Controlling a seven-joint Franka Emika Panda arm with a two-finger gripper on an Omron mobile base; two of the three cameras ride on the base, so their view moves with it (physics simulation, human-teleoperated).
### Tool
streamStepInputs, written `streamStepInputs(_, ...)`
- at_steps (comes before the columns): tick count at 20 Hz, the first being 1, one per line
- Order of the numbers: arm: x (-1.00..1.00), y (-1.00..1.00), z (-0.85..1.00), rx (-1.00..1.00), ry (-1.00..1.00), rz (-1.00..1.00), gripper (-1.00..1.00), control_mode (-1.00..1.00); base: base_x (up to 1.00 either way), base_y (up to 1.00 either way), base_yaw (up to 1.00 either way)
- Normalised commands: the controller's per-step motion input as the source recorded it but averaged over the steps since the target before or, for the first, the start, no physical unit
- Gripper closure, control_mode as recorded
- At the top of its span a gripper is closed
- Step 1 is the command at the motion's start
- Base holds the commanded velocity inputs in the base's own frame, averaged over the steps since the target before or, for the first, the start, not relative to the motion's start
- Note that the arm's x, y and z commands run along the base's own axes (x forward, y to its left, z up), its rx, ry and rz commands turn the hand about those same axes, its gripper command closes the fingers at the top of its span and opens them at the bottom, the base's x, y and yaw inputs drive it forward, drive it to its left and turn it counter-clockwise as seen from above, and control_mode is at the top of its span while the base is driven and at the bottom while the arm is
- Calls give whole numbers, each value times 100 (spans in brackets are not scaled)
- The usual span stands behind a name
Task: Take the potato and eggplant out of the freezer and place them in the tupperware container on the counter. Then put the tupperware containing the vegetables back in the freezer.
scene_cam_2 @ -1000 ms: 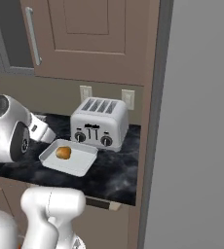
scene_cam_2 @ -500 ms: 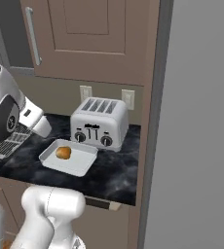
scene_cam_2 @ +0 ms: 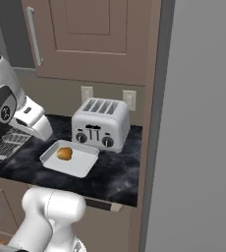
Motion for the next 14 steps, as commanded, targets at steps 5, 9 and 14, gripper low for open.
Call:
streamStepInputs(5, 0, 0, 0, 0, 0, 0, -100, 100, -99, 0, -3)
streamStepInputs(9, 0, 0, 0, 0, 0, 0, -100, 100, -100, -4, -11)
streamStepInputs(14, 0, 0, 0, 0, 0, 0, -100, 100, -78, -62, -13)
